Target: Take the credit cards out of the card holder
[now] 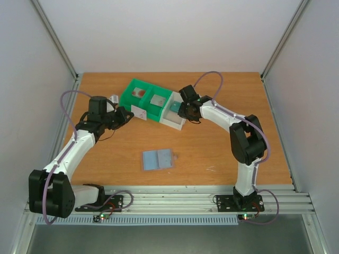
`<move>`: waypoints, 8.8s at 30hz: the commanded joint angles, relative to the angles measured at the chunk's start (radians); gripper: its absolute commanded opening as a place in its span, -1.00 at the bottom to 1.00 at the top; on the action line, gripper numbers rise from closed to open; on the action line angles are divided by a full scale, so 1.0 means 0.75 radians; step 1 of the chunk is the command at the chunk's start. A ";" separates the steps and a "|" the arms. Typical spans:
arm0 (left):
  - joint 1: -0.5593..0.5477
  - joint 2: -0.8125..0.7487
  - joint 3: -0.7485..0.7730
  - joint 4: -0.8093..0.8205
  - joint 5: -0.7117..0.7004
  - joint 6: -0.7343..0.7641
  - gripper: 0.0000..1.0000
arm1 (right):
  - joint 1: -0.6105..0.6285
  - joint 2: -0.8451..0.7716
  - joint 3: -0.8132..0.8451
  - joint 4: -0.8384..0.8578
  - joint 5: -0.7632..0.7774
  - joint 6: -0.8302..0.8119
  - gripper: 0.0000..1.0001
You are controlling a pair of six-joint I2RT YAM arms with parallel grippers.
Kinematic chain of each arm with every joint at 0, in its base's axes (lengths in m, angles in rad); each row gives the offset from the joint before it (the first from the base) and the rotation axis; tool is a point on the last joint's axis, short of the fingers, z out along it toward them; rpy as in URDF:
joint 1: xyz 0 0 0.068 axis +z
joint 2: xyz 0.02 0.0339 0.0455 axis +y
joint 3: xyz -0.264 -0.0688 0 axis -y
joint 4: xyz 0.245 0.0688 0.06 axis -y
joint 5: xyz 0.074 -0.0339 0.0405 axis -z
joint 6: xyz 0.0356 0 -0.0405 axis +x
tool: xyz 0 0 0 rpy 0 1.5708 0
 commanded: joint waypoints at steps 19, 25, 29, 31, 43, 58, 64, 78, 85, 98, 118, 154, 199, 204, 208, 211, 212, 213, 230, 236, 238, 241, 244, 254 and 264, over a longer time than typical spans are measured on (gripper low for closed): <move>-0.058 0.299 0.139 0.190 0.053 0.107 -0.99 | 0.092 -0.290 -0.359 0.111 -0.273 -0.029 -0.77; -0.115 0.411 0.179 0.203 -0.008 0.099 -0.99 | 0.093 -0.296 -0.358 0.114 -0.259 -0.008 -0.55; -0.129 0.499 0.214 0.242 -0.048 0.106 -0.99 | 0.093 -0.333 -0.387 0.149 -0.255 -0.002 -0.39; -0.130 0.549 0.258 0.221 -0.052 0.113 -0.99 | 0.092 -0.338 -0.396 0.154 -0.262 -0.004 -0.34; -0.142 0.755 0.422 0.155 -0.049 0.194 -0.99 | 0.092 -0.382 -0.378 0.121 -0.226 -0.060 -0.06; -0.169 0.876 0.559 0.050 -0.098 0.267 -0.65 | 0.092 -0.531 -0.373 0.062 -0.216 -0.093 0.11; -0.167 0.857 0.634 -0.070 -0.145 0.299 -0.47 | 0.093 -0.582 -0.337 0.009 -0.265 -0.093 0.12; -0.169 0.590 0.681 -0.323 -0.091 0.322 0.06 | 0.152 -0.824 -0.386 -0.144 -0.281 -0.057 0.10; -0.173 0.243 0.424 -0.401 -0.030 0.303 -0.01 | 0.275 -0.924 -0.467 -0.181 -0.251 -0.062 -0.01; -0.215 -0.259 -0.100 -0.513 0.017 0.237 -0.20 | 0.572 -0.788 -0.637 0.076 -0.289 -0.033 -0.14; -0.340 -0.244 -0.534 0.000 0.107 -0.040 -0.50 | 0.631 -0.405 -0.668 0.251 -0.225 0.016 0.01; -0.339 0.010 -0.711 0.268 -0.023 -0.047 -0.85 | 0.631 -0.327 -0.645 0.348 -0.337 -0.022 -0.05; -0.340 -0.221 -0.706 0.198 0.064 -0.179 -0.59 | 0.626 -0.306 -0.641 0.484 -0.407 0.025 -0.53; -0.339 -0.256 -0.666 0.135 0.075 -0.176 -0.58 | 0.602 -0.280 -0.649 0.483 -0.393 0.014 -0.53; -0.339 -0.353 -0.623 0.017 0.038 -0.176 -0.49 | 0.565 -0.267 -0.683 0.524 -0.417 0.037 -0.52; -0.339 -0.413 -0.603 -0.058 -0.010 -0.157 -0.45 | 0.558 -0.243 -0.676 0.544 -0.458 0.037 -0.52; -0.339 -0.419 -0.605 -0.058 -0.019 -0.152 -0.44 | 0.559 -0.234 -0.665 0.542 -0.469 0.034 -0.52; -0.339 -0.413 -0.610 -0.050 -0.021 -0.148 -0.44 | 0.559 -0.225 -0.656 0.545 -0.477 0.033 -0.52; -0.339 -0.122 -0.660 0.141 -0.029 -0.088 -0.91 | 0.465 -0.171 -0.751 0.770 -0.663 0.068 -0.54; -0.339 -0.077 -0.693 0.222 -0.029 -0.113 -0.96 | 0.455 -0.165 -0.753 0.771 -0.692 0.058 -0.53; -0.339 -0.060 -0.701 0.250 -0.034 -0.125 -0.96 | 0.454 -0.154 -0.743 0.771 -0.693 0.063 -0.53; -0.339 -0.033 -0.714 0.286 -0.036 -0.136 -0.96 | 0.453 -0.149 -0.738 0.771 -0.689 0.067 -0.53; -0.339 -0.013 -0.724 0.293 -0.043 -0.133 -0.97 | 0.453 -0.140 -0.735 0.771 -0.696 0.073 -0.53; -0.339 -0.003 -0.742 0.305 -0.054 -0.117 -0.96 | 0.453 -0.119 -0.730 0.838 -0.725 0.104 -0.64; -0.339 -0.055 -0.732 0.206 -0.112 -0.084 -0.86 | 0.419 -0.314 -0.814 0.725 -0.545 0.086 -0.98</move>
